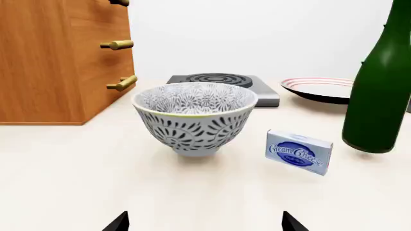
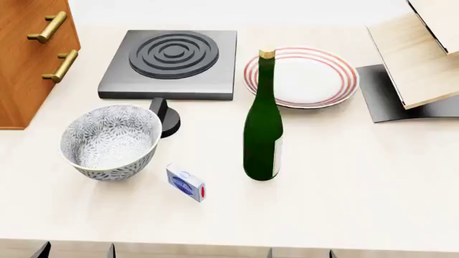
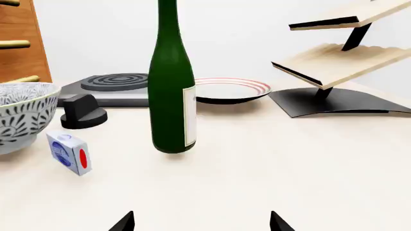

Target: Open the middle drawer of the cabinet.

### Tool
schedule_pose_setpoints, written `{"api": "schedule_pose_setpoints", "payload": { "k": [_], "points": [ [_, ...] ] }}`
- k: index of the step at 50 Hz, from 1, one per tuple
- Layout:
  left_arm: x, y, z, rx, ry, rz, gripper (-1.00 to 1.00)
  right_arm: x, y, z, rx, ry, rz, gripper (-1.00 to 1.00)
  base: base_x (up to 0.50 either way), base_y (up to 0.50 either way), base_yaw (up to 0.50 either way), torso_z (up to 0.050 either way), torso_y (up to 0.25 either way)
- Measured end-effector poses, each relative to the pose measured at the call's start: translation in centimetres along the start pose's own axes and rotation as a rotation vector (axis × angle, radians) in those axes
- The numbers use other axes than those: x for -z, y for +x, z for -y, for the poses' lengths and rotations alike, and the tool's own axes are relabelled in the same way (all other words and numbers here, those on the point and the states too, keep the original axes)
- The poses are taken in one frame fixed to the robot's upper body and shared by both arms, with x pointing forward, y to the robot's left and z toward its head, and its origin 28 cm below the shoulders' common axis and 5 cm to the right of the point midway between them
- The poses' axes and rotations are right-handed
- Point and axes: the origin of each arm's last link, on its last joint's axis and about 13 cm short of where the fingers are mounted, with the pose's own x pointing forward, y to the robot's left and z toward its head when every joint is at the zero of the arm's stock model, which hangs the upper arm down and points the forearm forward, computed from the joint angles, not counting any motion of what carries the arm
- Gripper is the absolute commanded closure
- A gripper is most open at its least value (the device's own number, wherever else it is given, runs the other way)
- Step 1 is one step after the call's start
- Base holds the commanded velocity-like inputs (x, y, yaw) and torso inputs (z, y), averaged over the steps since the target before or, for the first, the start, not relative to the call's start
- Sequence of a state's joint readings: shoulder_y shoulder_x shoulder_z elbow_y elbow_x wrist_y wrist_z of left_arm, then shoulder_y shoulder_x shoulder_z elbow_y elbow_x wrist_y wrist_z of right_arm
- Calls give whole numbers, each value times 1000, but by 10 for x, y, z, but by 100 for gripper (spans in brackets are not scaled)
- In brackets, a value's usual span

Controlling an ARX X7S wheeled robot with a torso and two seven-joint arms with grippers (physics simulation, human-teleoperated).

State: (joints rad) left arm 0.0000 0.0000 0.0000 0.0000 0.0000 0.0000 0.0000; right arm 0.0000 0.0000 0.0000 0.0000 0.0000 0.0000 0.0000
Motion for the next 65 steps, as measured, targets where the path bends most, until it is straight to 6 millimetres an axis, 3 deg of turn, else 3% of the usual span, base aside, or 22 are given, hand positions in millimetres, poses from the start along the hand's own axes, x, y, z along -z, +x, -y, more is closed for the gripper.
{"api": "schedule_pose_setpoints", "payload": {
  "k": [14,41,56,65],
  "points": [
    [-35,-12,0,0,25,94,-100,-30,-12,0,8,-30,88,-100,0,0,0,0,0],
    [-115,-60,1,-14,40,338,-100,-100,-54,0,20,-48,306,-100,0,0,0,0,0],
    [-130,-72,1,-24,29,397,-100,-120,-69,0,24,-51,367,-100,333,0,0,0,0],
    [-134,-76,1,-28,23,406,-100,-126,-74,-3,23,-81,381,-100,40,500,0,0,0]
  ]
}}
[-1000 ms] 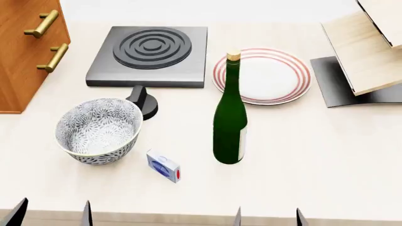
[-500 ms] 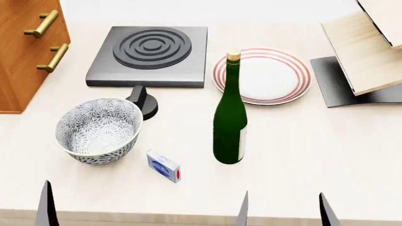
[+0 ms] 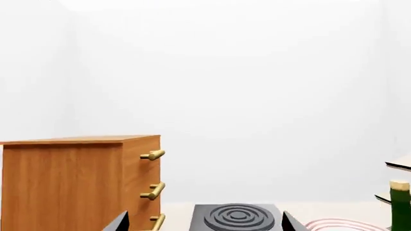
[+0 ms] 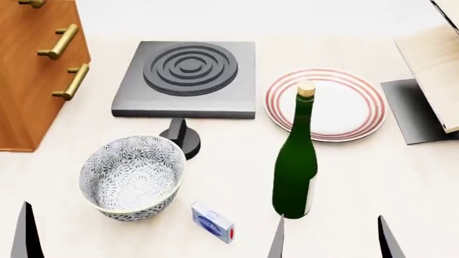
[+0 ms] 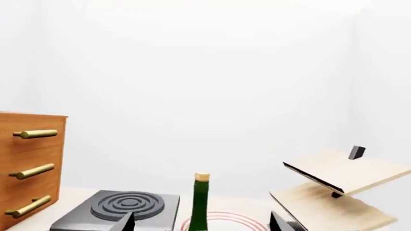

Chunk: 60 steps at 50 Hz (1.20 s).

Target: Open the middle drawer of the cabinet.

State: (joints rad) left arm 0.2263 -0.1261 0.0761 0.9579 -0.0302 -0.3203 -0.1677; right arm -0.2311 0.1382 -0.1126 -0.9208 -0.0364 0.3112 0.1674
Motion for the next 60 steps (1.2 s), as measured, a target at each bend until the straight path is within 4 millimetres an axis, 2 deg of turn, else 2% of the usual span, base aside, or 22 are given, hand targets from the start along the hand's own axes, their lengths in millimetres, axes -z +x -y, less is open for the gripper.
{"api": "schedule_pose_setpoints", "payload": {
  "k": [16,53,60],
  "points": [
    [-2,-1,0,-2,-1,3,-100,-4,-2,-2,-5,-12,7,-100,42,500,0,0,0],
    [-1,-2,1,2,0,-1,-100,-5,-2,-2,-15,10,10,-100,496,144,0,0,0],
    [0,-1,2,3,-1,-3,-100,-5,-2,-1,-12,6,17,-100,68,423,0,0,0]
  ]
}}
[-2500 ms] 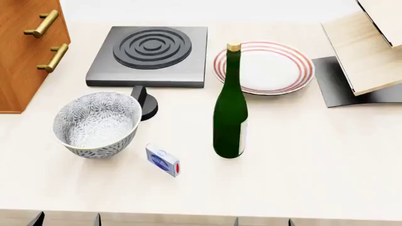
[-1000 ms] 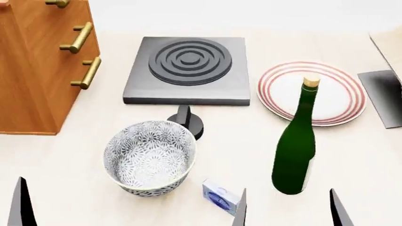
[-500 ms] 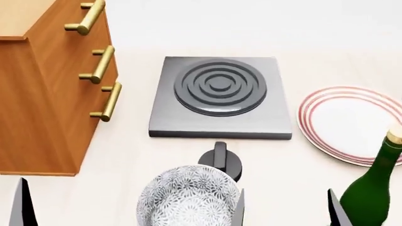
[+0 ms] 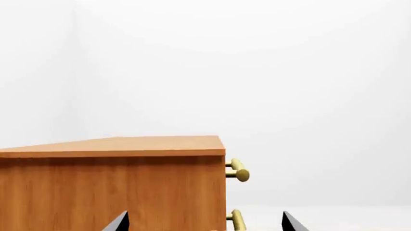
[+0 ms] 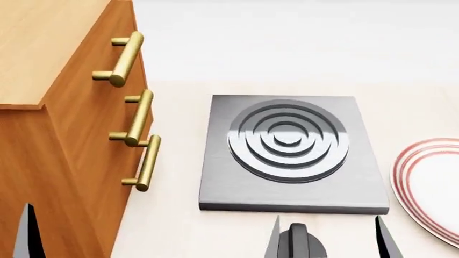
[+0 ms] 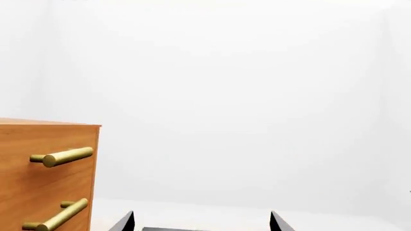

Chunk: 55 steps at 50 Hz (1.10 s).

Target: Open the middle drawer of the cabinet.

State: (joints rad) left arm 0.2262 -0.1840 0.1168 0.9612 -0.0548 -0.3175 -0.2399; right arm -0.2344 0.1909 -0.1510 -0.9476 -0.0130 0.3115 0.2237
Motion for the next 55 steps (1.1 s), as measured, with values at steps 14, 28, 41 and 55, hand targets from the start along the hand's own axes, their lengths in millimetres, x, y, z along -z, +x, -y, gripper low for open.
{"api": "schedule_pose_setpoints", "payload": {
  "k": [14,28,41,55],
  "points": [
    [0,0,0,-2,3,-1,-100,-1,-1,0,2,24,18,-100,0,0,0,0,0],
    [1,0,0,1,2,-4,-100,0,-1,1,0,30,19,-100,0,-133,0,0,0],
    [1,0,0,1,3,-4,-100,0,-1,1,0,34,23,-100,0,0,0,0,0],
    [-8,21,7,60,170,39,-100,0,-1,1,-2,36,24,-100,0,0,0,0,0]
  ]
}}
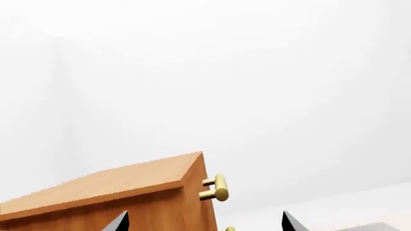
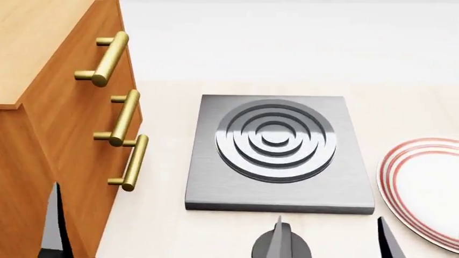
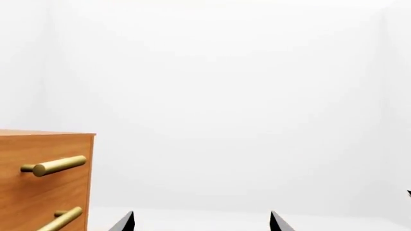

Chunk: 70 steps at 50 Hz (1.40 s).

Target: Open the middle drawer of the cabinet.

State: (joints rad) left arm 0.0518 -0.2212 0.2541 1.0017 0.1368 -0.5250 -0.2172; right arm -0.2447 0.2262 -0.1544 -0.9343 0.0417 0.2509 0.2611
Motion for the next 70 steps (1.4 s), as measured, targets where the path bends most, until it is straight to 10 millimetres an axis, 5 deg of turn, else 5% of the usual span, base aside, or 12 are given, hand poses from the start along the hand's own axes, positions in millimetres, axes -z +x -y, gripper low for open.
{"api": "schedule_pose_setpoints", "payload": {
  "k": [19,36,54,70],
  "points": [
    [-11,99,31,146,569,115,-100,0,0,2,2,12,-4,-100,0,0,0,0,0],
    [23,171,65,224,865,47,-100,-1,0,3,5,24,-6,-100,0,0,0,0,0],
    [66,207,78,236,990,-46,-100,-1,0,4,7,33,-7,-100,0,0,0,0,0],
    [110,206,86,279,1107,-105,-100,-1,-1,5,8,40,-8,-100,0,0,0,0,0]
  ]
}}
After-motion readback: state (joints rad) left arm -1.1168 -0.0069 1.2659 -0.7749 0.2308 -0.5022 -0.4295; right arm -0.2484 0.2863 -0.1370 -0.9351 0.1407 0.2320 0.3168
